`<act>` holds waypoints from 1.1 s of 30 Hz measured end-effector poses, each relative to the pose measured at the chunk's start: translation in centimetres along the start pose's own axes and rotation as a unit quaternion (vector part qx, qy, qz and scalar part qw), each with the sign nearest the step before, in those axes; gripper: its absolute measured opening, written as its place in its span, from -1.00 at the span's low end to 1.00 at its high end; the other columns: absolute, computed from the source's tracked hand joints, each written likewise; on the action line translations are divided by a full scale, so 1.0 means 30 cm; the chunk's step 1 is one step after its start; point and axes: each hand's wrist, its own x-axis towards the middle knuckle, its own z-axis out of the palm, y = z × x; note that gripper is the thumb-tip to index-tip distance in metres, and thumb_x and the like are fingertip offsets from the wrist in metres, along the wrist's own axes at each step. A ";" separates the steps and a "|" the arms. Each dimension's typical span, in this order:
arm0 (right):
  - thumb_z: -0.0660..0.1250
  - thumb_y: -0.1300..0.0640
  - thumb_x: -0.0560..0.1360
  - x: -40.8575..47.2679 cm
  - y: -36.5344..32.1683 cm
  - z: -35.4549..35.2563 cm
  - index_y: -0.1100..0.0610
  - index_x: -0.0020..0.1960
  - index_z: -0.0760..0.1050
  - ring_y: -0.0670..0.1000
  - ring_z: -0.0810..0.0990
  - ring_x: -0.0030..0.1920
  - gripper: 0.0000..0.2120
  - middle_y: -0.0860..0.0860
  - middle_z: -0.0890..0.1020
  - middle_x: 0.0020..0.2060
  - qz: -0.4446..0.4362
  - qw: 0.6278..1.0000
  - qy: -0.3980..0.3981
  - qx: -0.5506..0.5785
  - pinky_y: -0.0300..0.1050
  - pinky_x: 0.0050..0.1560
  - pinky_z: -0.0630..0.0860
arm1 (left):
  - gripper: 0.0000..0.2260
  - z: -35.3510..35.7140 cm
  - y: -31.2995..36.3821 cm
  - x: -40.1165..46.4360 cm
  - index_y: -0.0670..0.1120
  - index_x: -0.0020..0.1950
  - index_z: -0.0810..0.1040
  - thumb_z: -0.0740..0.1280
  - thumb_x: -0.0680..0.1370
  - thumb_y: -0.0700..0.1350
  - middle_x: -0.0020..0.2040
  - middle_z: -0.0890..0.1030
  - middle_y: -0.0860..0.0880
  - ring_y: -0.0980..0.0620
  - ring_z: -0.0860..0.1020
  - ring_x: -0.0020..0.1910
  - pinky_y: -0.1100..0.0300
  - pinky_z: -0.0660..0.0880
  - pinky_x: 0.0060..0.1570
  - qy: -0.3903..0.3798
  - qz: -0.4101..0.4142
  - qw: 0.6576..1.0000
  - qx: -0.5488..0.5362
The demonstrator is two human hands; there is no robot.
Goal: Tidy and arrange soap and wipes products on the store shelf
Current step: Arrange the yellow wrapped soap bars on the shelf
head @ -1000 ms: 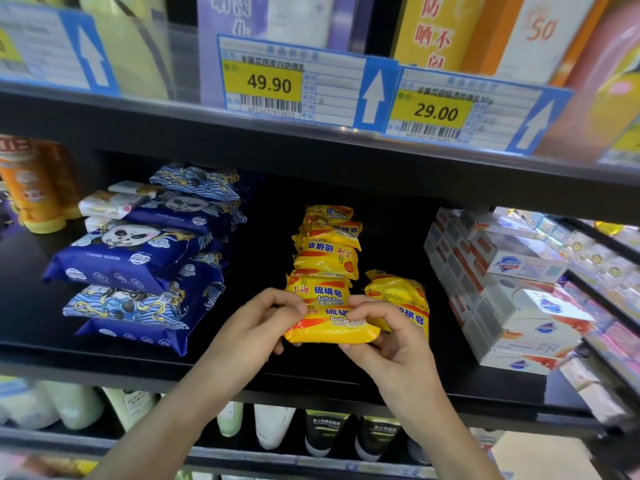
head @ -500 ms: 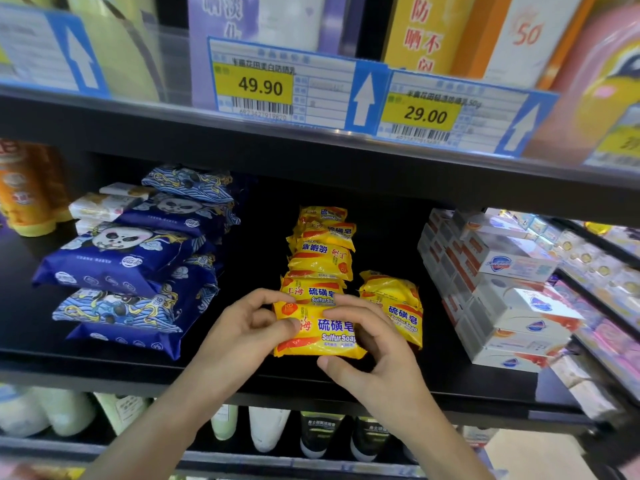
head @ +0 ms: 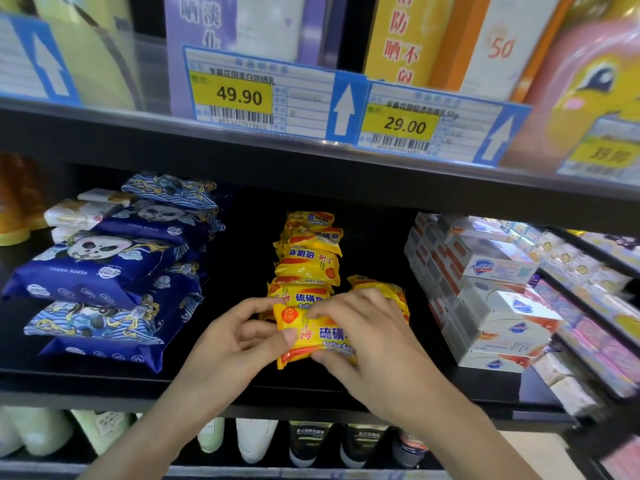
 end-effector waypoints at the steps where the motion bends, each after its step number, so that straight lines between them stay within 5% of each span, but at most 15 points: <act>1: 0.45 -0.09 0.53 0.008 0.016 -0.018 -0.18 0.36 0.43 -0.10 0.34 0.30 -0.57 -0.26 0.48 0.24 0.008 1.000 -0.003 0.006 -0.12 0.28 0.36 | -0.57 0.001 -0.001 0.000 0.09 0.31 0.59 0.44 0.45 0.11 0.00 0.77 -0.03 0.05 0.73 0.03 0.17 0.56 0.10 0.012 0.001 1.000 -0.003; 5: 0.42 0.00 0.58 0.059 0.110 -0.088 -0.24 0.35 0.38 -0.03 0.35 0.29 -0.60 -0.14 0.49 0.20 0.116 0.993 0.007 0.036 -0.08 0.25 0.42 | -0.86 -0.001 -0.010 -0.008 0.23 0.10 0.69 0.44 0.57 0.15 0.01 0.75 0.02 0.07 0.71 0.01 0.08 0.56 0.13 0.025 0.015 0.999 0.019; 10: 0.35 0.07 0.63 0.179 0.255 -0.074 -0.12 0.42 0.38 0.12 0.34 0.38 -0.61 0.03 0.46 0.31 0.226 0.974 -0.024 0.009 -0.01 0.31 0.38 | -0.69 0.003 -0.014 -0.015 0.30 0.08 0.66 0.45 0.59 -0.16 0.02 0.73 0.08 0.15 0.67 0.03 0.21 0.55 0.08 0.013 0.040 0.993 0.114; 14: 0.29 0.10 0.65 0.268 0.356 -0.023 -0.13 0.43 0.35 0.20 0.33 0.44 -0.61 0.10 0.43 0.36 0.288 0.956 -0.063 -0.002 0.05 0.35 0.39 | -0.78 -0.003 -0.011 -0.035 0.32 0.14 0.62 0.43 0.56 0.01 0.06 0.67 0.22 0.19 0.62 0.11 0.30 0.57 0.03 0.013 0.103 0.969 0.225; 17: 0.29 0.15 0.64 0.305 0.408 0.010 -0.11 0.42 0.34 0.21 0.42 0.39 -0.60 0.11 0.46 0.33 0.308 0.949 -0.071 -0.005 0.06 0.30 0.49 | -0.72 -0.022 -0.022 -0.063 0.31 0.22 0.57 0.26 0.54 0.26 0.13 0.54 0.42 0.32 0.48 0.24 0.33 0.44 0.15 -0.008 0.163 0.902 0.400; 20: 0.25 0.20 0.63 0.324 0.451 0.040 -0.10 0.42 0.34 0.17 0.52 0.28 -0.58 0.09 0.55 0.25 0.320 0.943 -0.089 0.017 -0.02 0.13 0.51 | -0.68 -0.038 -0.030 -0.085 0.27 0.21 0.61 0.23 0.53 0.28 0.16 0.53 0.42 0.36 0.41 0.23 0.28 0.42 0.15 -0.012 0.175 0.859 0.481; 29: 0.15 0.15 0.64 0.327 0.477 0.079 -0.14 0.47 0.38 0.16 0.50 0.33 -0.57 0.08 0.45 0.43 0.353 0.926 -0.122 0.063 -0.01 0.24 0.49 | -0.70 -0.065 -0.055 -0.101 0.25 0.21 0.63 0.26 0.55 0.25 0.23 0.57 0.36 0.33 0.44 0.23 0.34 0.38 0.07 0.002 0.184 0.840 0.511; 33: 0.21 -0.06 0.66 0.298 0.343 0.055 -0.10 0.33 0.52 0.17 0.49 0.29 -0.72 0.06 0.53 0.28 0.260 0.965 0.033 0.004 0.06 0.33 0.44 | -0.69 -0.069 -0.059 -0.098 0.23 0.19 0.65 0.26 0.54 0.25 0.22 0.59 0.30 0.25 0.49 0.21 0.22 0.47 0.06 0.025 0.189 0.834 0.518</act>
